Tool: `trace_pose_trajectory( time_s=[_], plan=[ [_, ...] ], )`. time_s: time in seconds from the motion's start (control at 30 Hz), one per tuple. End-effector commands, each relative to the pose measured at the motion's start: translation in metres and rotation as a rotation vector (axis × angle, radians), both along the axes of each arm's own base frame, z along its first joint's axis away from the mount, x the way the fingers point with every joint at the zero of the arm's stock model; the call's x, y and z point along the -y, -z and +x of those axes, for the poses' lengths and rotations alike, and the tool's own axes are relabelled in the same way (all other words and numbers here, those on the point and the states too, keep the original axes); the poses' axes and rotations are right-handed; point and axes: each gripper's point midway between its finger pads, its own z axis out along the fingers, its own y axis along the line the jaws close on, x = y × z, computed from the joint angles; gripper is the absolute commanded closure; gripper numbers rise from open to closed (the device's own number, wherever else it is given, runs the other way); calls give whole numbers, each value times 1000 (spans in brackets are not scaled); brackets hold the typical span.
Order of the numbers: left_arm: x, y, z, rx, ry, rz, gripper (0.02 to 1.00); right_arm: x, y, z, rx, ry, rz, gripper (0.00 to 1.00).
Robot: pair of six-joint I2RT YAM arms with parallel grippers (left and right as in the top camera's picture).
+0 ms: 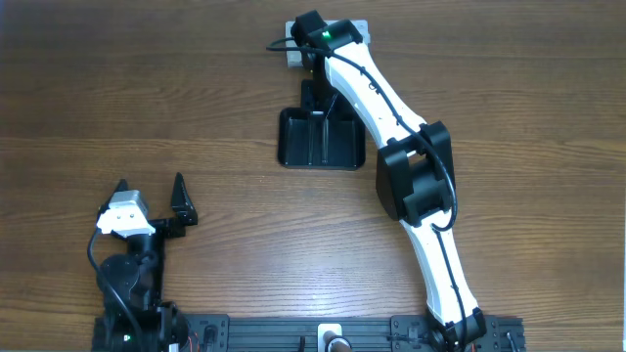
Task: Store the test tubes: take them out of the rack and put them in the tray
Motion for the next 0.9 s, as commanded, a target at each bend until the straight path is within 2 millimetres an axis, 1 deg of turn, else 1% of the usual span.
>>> trace_pose_trajectory(
  time_s=[0.03,0.3,0.37,0.4,0.43,0.57,0.6,0.67,0.8,0.9],
  plan=[
    [3,2,0,-4,15,14,20,6,-2,0,13,9,-12,989],
    [3,2,0,-4,15,14,20,8,11,-2,2,11,-18,991],
    [3,2,0,-4,15,14,20,9,14,-3,-1,11,-19,972],
    [3,2,0,-4,15,14,23,9,14,-3,-2,11,-20,921],
    [3,2,0,-4,15,14,20,9,14,-3,-2,11,-19,849],
    [3,2,0,-4,15,14,20,8,14,-1,8,11,-15,698],
    [3,2,0,-4,15,14,23,7,12,0,11,11,-12,676],
    [3,2,0,-4,15,14,20,5,8,3,22,11,-3,660],
    [3,2,0,-4,15,14,20,2,-13,10,61,10,16,658],
    [3,2,0,-4,15,14,20,0,-45,16,104,-9,35,652]
  ],
)
